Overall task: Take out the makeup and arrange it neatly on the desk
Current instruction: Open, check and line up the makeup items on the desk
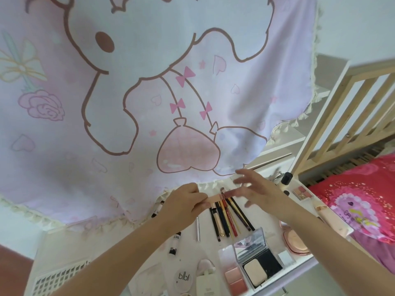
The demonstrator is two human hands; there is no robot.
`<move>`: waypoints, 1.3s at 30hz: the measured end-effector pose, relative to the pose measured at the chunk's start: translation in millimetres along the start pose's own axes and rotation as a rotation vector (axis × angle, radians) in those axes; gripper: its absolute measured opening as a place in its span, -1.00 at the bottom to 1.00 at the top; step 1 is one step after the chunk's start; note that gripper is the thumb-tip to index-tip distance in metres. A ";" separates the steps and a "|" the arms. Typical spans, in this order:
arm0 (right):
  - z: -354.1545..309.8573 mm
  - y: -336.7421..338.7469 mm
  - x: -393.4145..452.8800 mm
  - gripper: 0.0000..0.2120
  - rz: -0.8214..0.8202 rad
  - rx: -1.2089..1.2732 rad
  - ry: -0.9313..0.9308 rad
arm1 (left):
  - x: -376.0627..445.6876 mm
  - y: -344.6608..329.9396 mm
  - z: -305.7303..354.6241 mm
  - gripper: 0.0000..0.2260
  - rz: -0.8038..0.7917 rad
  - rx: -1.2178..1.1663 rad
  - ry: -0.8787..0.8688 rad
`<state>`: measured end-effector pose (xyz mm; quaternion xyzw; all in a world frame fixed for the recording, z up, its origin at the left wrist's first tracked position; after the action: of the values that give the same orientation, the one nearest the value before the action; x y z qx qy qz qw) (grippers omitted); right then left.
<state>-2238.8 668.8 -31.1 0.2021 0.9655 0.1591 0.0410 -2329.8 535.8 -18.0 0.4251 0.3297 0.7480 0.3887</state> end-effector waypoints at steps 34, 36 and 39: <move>133.5 127.5 48.7 -0.78 0.028 -0.941 -0.115 | 66.8 -250.3 -14.1 -0.72 -0.597 0.102 0.313; 142.7 128.5 60.4 -0.77 -0.004 -1.047 -0.083 | 65.4 -260.2 -20.9 -0.71 -0.635 0.170 0.313; 151.8 131.1 73.9 -0.79 -0.033 -1.163 -0.022 | 66.5 -271.4 -28.5 -0.67 -0.679 0.222 0.314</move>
<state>-2235.2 856.5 -133.3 0.1331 0.7219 0.6605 0.1578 -2295.9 718.9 -228.3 0.2115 0.5862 0.5926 0.5104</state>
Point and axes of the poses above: each hand's wrist, its own x-axis towards the middle knuckle, its own y-axis out of the back of the hand, z = x × y, the point moved 7 cm from there along x, towards the middle knuckle, and after that the axes turned 2 degrees about z, right-handed, at the moved point
